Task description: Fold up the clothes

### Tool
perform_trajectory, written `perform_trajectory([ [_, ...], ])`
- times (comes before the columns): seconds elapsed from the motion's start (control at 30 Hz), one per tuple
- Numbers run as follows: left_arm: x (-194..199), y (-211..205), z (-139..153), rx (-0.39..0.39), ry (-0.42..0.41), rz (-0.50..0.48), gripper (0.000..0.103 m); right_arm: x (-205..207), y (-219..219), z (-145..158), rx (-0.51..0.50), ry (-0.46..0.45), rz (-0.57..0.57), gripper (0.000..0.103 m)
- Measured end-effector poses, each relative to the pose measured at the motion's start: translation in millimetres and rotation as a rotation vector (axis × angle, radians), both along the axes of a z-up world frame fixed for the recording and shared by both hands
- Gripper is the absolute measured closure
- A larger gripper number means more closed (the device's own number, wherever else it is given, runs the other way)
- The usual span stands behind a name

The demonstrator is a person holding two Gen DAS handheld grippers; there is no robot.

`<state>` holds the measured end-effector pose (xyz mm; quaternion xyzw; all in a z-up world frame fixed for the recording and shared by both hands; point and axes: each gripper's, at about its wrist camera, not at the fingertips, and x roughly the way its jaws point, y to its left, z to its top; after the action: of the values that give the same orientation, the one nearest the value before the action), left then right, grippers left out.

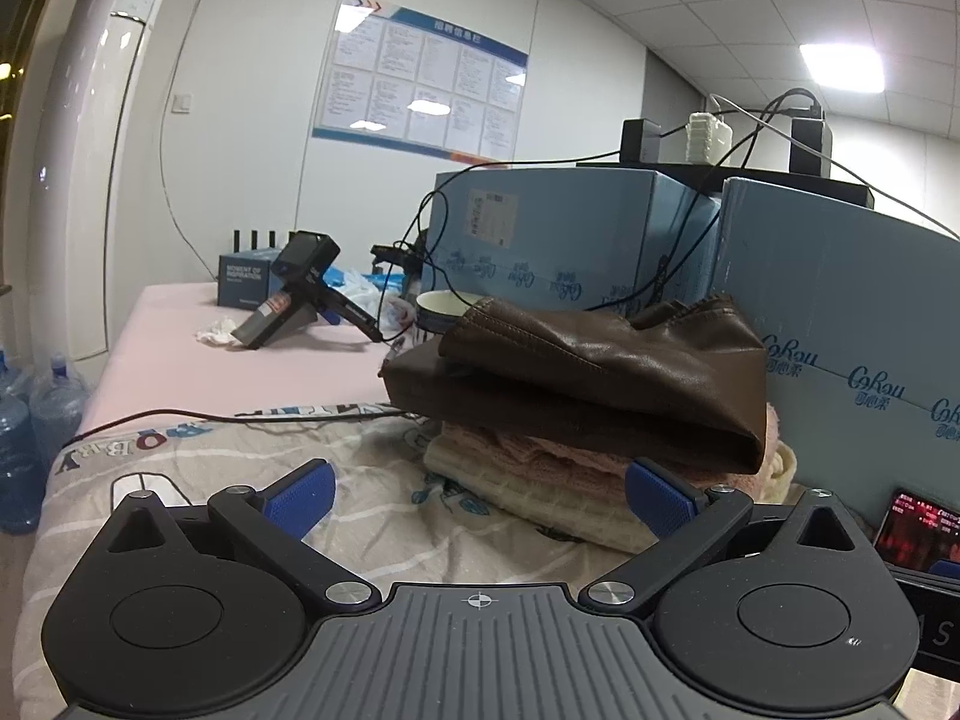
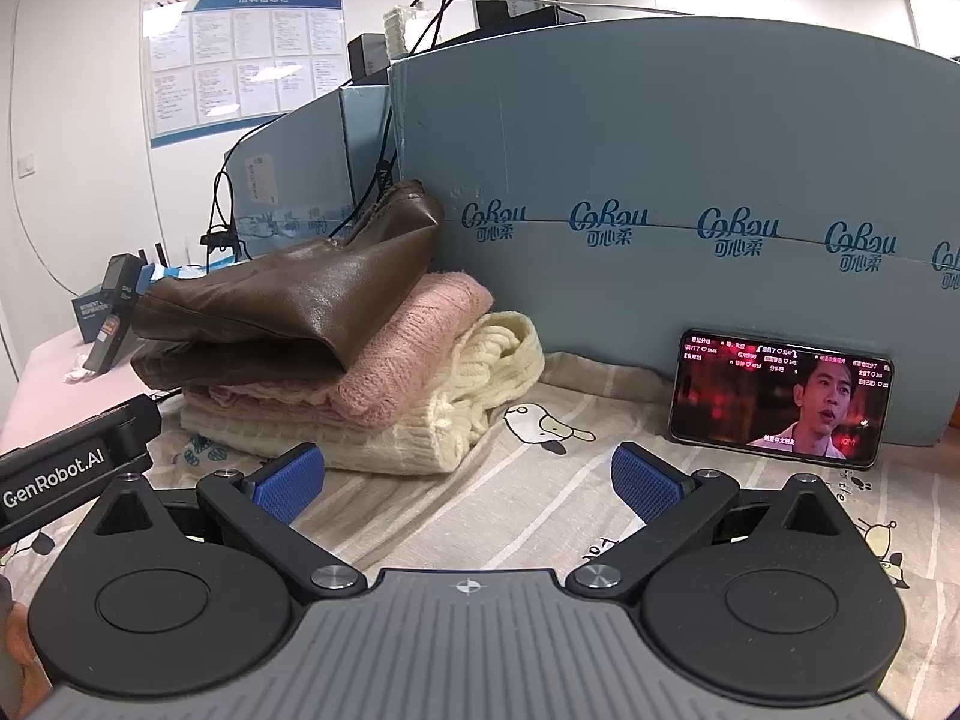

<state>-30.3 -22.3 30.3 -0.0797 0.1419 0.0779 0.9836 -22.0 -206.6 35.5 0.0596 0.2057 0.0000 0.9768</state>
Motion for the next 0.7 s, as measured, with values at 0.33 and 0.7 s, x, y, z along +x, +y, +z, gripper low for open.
perform_trajectory([
  [0.33, 0.6, -2.8, -2.0, 0.019, -0.004, 0.022, 0.0, -0.9, -0.9, 0.7, 0.002, -0.001, -0.002, 0.0],
  [0.7, 0.9, -3.9, -2.2, 0.025, -0.008, 0.03, 0.0, -1.3, -1.0, 0.7, 0.004, 0.0, -0.002, 0.0],
])
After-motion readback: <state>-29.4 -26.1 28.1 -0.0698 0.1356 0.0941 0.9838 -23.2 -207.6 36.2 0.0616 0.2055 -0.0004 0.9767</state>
